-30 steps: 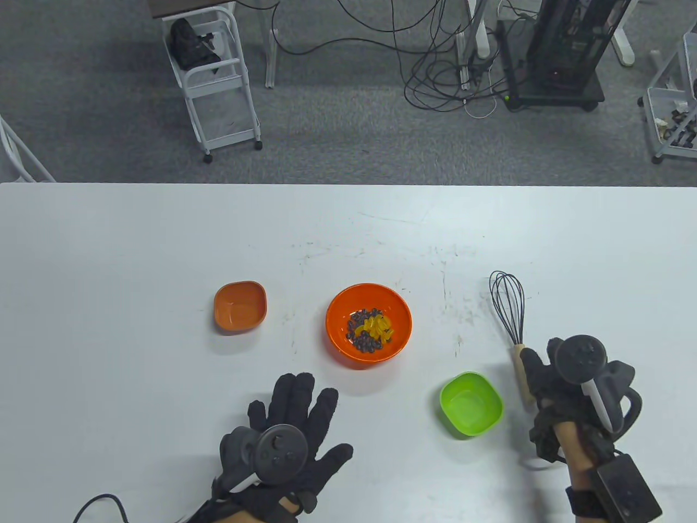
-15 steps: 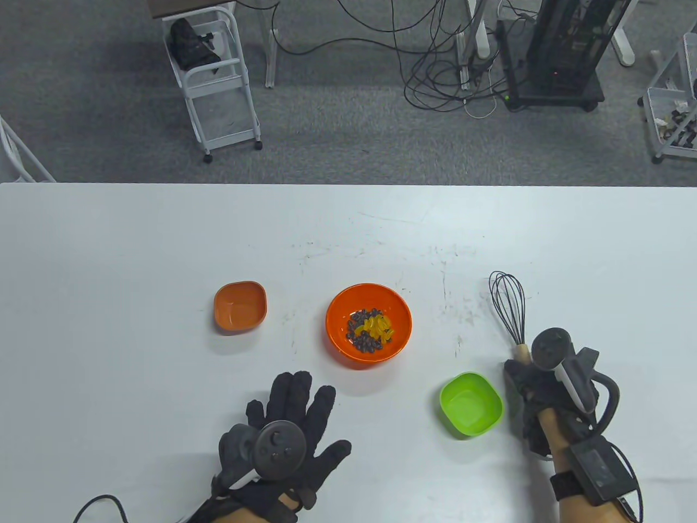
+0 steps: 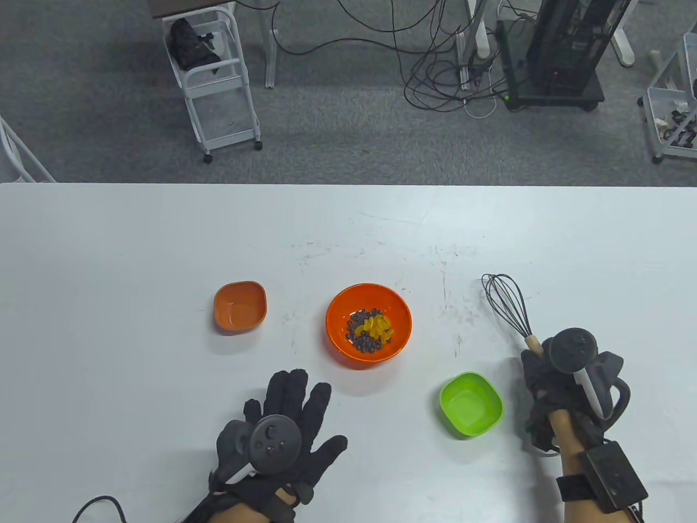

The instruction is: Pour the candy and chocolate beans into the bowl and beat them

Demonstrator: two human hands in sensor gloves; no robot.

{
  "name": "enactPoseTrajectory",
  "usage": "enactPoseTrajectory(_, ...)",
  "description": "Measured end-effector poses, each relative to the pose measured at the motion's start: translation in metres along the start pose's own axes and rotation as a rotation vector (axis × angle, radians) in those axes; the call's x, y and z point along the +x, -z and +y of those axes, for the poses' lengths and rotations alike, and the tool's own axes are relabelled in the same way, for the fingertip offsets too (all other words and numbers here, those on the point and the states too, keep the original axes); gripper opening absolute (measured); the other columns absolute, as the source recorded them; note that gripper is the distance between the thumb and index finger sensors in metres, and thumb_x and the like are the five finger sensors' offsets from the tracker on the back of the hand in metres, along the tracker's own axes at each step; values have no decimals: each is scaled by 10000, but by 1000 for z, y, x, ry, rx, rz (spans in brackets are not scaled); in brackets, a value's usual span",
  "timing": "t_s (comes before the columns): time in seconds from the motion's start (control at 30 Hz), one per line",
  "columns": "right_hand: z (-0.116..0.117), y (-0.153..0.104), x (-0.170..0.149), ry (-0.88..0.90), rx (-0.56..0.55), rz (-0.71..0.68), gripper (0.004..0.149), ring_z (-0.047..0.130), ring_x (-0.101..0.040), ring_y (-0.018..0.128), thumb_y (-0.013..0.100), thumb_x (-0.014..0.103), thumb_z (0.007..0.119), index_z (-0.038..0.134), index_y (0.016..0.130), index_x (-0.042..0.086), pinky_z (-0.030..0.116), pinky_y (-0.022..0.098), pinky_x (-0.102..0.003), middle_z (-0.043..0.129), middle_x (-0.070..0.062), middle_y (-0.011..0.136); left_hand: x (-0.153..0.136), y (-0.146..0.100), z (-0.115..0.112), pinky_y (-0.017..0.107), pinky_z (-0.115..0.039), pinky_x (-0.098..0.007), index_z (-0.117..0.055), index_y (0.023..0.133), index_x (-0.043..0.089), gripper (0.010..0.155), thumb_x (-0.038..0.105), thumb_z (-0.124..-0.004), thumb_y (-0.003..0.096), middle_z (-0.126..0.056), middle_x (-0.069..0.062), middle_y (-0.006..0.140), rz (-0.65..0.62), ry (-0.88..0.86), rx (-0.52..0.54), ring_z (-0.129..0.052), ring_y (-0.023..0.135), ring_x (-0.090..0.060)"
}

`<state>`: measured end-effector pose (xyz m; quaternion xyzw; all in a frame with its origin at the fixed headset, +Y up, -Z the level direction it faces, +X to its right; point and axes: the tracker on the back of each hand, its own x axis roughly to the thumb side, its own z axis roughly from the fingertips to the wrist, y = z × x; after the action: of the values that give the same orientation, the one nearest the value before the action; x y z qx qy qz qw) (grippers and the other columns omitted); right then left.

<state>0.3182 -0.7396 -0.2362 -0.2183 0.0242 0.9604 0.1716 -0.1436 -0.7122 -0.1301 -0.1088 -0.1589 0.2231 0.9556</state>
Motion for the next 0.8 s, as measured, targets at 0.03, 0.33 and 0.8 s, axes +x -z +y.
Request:
enactPoseTrajectory(0.03,-1,-1,0,13,-3,-9,596,1044,-342,474,459,498,843,753,907,115,944,318,-495,928,-121,729,0,0,0,595,-295,-884,-311,1159,321,872,750,-629,470,-174,-163,1219,0,-1,-1,-135,1107,-480)
enactPoseTrajectory(0.33,-27,-13,14,168,-78,-166,592,1005,-225,254,455,470,833,748,942,145,923,190,-406,966,-71,619,-3,7,1,639,-339,-850,-338,1154,311,862,731,-650,470,-201,-161,1218,-36,-40,39,-163,1110,-471)
enactPoseTrajectory(0.8,-41,-48,52,265,-47,-484,564,961,-177,57,432,553,845,897,841,169,891,32,-359,1030,-42,437,12,85,20,582,-767,-647,-356,1139,261,863,721,-667,478,-365,-171,1201,67,63,188,-598,1036,-481)
